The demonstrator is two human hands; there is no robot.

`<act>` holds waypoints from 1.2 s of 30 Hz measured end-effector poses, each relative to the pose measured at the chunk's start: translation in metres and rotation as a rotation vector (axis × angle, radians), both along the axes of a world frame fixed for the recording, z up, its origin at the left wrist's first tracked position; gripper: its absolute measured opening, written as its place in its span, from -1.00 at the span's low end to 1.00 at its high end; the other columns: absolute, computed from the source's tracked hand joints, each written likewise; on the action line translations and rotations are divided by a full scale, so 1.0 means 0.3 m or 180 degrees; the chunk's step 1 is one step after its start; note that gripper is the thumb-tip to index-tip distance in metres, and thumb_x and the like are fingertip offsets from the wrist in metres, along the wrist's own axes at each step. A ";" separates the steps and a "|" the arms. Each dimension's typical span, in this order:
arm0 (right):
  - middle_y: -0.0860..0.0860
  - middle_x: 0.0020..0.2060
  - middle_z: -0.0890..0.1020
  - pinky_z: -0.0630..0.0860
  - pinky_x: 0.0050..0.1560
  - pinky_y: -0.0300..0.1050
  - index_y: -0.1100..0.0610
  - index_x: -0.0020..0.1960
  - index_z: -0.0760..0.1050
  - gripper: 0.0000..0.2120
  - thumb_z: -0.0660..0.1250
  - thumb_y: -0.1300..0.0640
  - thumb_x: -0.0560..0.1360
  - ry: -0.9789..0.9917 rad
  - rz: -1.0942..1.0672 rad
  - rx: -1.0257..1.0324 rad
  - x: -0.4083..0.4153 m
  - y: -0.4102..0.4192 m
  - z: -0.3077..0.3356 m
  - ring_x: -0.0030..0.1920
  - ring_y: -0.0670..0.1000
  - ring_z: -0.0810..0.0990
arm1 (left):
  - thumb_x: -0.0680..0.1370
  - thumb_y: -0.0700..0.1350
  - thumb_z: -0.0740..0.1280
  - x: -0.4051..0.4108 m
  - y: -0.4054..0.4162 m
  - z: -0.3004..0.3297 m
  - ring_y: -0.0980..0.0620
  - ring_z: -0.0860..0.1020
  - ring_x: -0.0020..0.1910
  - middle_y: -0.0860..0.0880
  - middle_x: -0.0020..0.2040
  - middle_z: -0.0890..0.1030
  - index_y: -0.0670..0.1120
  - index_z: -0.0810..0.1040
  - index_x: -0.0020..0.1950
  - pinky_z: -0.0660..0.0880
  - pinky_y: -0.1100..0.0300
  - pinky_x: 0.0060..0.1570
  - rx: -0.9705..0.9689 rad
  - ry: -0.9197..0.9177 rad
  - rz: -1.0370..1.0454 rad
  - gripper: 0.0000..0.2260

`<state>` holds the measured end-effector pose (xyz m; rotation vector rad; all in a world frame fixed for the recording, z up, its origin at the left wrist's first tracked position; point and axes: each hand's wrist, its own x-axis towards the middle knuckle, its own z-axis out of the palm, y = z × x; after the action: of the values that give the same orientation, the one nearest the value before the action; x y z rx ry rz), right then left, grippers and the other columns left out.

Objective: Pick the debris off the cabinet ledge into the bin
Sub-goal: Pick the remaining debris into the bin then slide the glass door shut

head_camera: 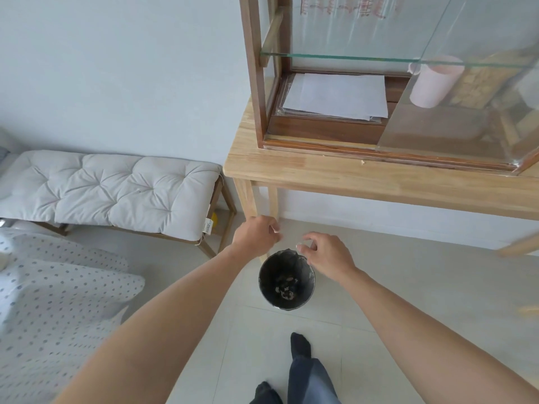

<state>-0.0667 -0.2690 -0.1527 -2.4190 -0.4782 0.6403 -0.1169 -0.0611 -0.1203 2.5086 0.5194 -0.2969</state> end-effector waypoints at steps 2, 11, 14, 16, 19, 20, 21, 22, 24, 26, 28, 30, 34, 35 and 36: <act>-0.10 -0.13 0.74 0.62 0.15 0.01 -0.04 0.46 0.60 -0.57 0.38 -0.16 0.66 0.0080 0.0078 -0.0107 0.008 0.013 -0.012 0.05 0.06 0.73 | 0.62 0.09 0.45 -0.005 0.013 -0.020 0.03 0.62 -0.01 0.04 0.15 0.66 0.08 0.62 0.31 0.36 0.27 -0.33 0.0034 0.0243 -0.0042 -0.72; -0.15 -0.16 0.68 0.62 0.15 0.02 -0.04 0.47 0.59 -0.59 0.37 -0.12 0.66 -0.0109 -0.0036 -0.0080 0.042 0.003 0.059 0.02 0.05 0.71 | 0.64 0.06 0.39 -0.012 0.087 0.023 -0.02 0.65 0.07 0.04 0.17 0.70 0.07 0.59 0.38 0.61 0.07 -0.04 -0.0050 0.0108 0.0205 -0.69; -0.17 -0.15 0.70 0.57 0.04 -0.03 -0.07 0.43 0.62 -0.63 0.34 -0.15 0.68 -0.0328 -0.0177 0.0081 0.066 -0.008 0.146 -0.05 0.02 0.70 | 0.65 0.05 0.37 0.002 0.114 0.108 -0.02 0.65 0.04 0.08 0.14 0.71 0.05 0.62 0.37 0.61 0.05 -0.02 0.0007 -0.0367 0.0234 -0.71; -0.18 -0.12 0.71 0.53 0.00 -0.05 -0.08 0.40 0.64 -0.65 0.32 -0.16 0.69 -0.0523 -0.0304 0.0193 0.089 -0.020 0.226 -0.06 0.01 0.70 | 0.65 0.04 0.37 0.020 0.138 0.181 -0.03 0.66 0.05 0.10 0.10 0.71 0.03 0.64 0.34 0.62 0.02 0.01 0.0076 -0.0746 0.0276 -0.72; -0.18 -0.05 0.72 0.60 0.10 0.02 -0.04 0.34 0.69 -0.68 0.33 -0.12 0.69 -0.0910 -0.0457 0.0363 0.133 -0.053 0.368 0.03 0.06 0.71 | 0.63 0.08 0.37 0.064 0.179 0.298 -0.01 0.64 0.07 0.14 0.08 0.68 0.07 0.62 0.36 0.60 0.03 0.03 0.0199 -0.1163 0.0316 -0.69; -0.16 -0.03 0.72 0.61 0.11 0.03 -0.01 0.32 0.70 -0.71 0.34 -0.08 0.69 -0.1083 -0.0490 0.0412 0.152 -0.068 0.417 0.05 0.07 0.71 | 0.62 0.10 0.37 0.081 0.193 0.336 0.01 0.64 0.07 0.13 0.11 0.67 0.09 0.59 0.39 0.59 0.04 0.03 0.0240 -0.1266 0.0342 -0.66; -0.13 -0.01 0.72 0.60 0.09 0.03 0.01 0.28 0.71 -0.73 0.34 -0.04 0.69 -0.1281 -0.0513 0.0454 0.173 -0.086 0.465 0.05 0.06 0.71 | 0.62 0.11 0.38 0.100 0.207 0.373 0.02 0.63 0.08 0.10 0.16 0.65 0.10 0.56 0.43 0.59 0.04 0.04 0.0244 -0.1373 0.0369 -0.62; -0.09 0.02 0.73 0.58 0.06 0.02 0.03 0.25 0.72 -0.76 0.35 -0.01 0.69 -0.1495 -0.0532 0.0488 0.195 -0.108 0.513 0.04 0.06 0.69 | 0.61 0.13 0.39 0.120 0.219 0.407 0.01 0.63 0.10 0.07 0.22 0.64 0.10 0.51 0.48 0.60 0.01 0.07 0.0215 -0.1465 0.0391 -0.57; 0.03 0.10 0.73 0.56 0.07 0.03 0.11 0.25 0.72 -0.78 0.37 0.07 0.70 -0.1986 -0.0538 0.0520 0.242 -0.159 0.604 0.07 0.12 0.69 | 0.60 0.15 0.41 0.161 0.234 0.467 -0.06 0.59 0.26 0.00 0.38 0.56 0.07 0.35 0.59 0.57 -0.09 0.21 0.0142 -0.1539 0.0417 -0.41; 0.15 0.16 0.70 0.58 0.17 0.11 0.21 0.28 0.72 -0.77 0.41 0.17 0.68 -0.2595 -0.0481 0.0389 0.293 -0.223 0.674 0.17 0.25 0.66 | 0.58 0.16 0.43 0.201 0.236 0.511 -0.14 0.45 0.48 -0.06 0.56 0.41 0.04 0.13 0.68 0.47 -0.19 0.35 0.0093 -0.1492 0.0421 -0.24; 0.23 0.28 0.64 0.57 0.29 0.26 0.24 0.32 0.69 -0.73 0.46 0.26 0.63 -0.3281 -0.0382 0.0097 0.348 -0.296 0.716 0.29 0.32 0.58 | 0.58 0.16 0.45 0.235 0.227 0.536 -0.18 0.29 0.59 -0.08 0.66 0.25 0.04 -0.03 0.71 0.36 -0.22 0.46 -0.0056 -0.1455 0.0407 -0.12; 0.30 0.50 0.50 0.42 0.47 0.36 0.23 0.46 0.60 -0.57 0.47 0.26 0.59 -0.3797 -0.0254 -0.0306 0.405 -0.367 0.744 0.51 0.36 0.43 | 0.58 0.14 0.47 0.261 0.207 0.540 -0.19 0.24 0.62 -0.08 0.70 0.17 0.04 -0.10 0.71 0.30 -0.21 0.50 -0.0203 -0.1474 0.0349 -0.07; 0.22 0.79 -0.02 -0.06 0.68 0.50 0.18 0.77 0.15 -0.06 0.55 0.09 0.53 -0.4119 0.0025 -0.1202 0.511 -0.477 0.780 0.76 0.40 -0.06 | 0.56 0.04 0.49 0.300 0.161 0.513 -0.19 0.30 0.58 -0.03 0.68 0.20 0.16 -0.13 0.65 0.36 -0.16 0.43 -0.0427 -0.1645 0.0221 -0.09; 0.21 0.79 -0.08 -0.13 0.67 0.53 0.17 0.79 0.08 0.04 0.60 0.07 0.49 -0.4193 0.0099 -0.1330 0.537 -0.493 0.787 0.76 0.40 -0.11 | 0.57 0.03 0.49 0.307 0.152 0.504 -0.17 0.28 0.60 -0.02 0.69 0.18 0.17 -0.16 0.65 0.35 -0.14 0.46 -0.0494 -0.1672 0.0241 -0.08; 0.21 0.79 -0.10 -0.17 0.66 0.56 0.16 0.80 0.04 0.12 0.64 0.05 0.45 -0.4272 0.0162 -0.1433 0.563 -0.503 0.794 0.77 0.40 -0.13 | 0.57 0.04 0.48 0.313 0.146 0.494 -0.15 0.25 0.62 -0.01 0.70 0.15 0.18 -0.18 0.65 0.32 -0.12 0.48 -0.0525 -0.1704 0.0278 -0.06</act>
<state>0.1021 -0.4200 0.0856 -2.9647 -0.9559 -1.1049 -0.0229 -0.0173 0.0279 2.2669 0.3637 0.3462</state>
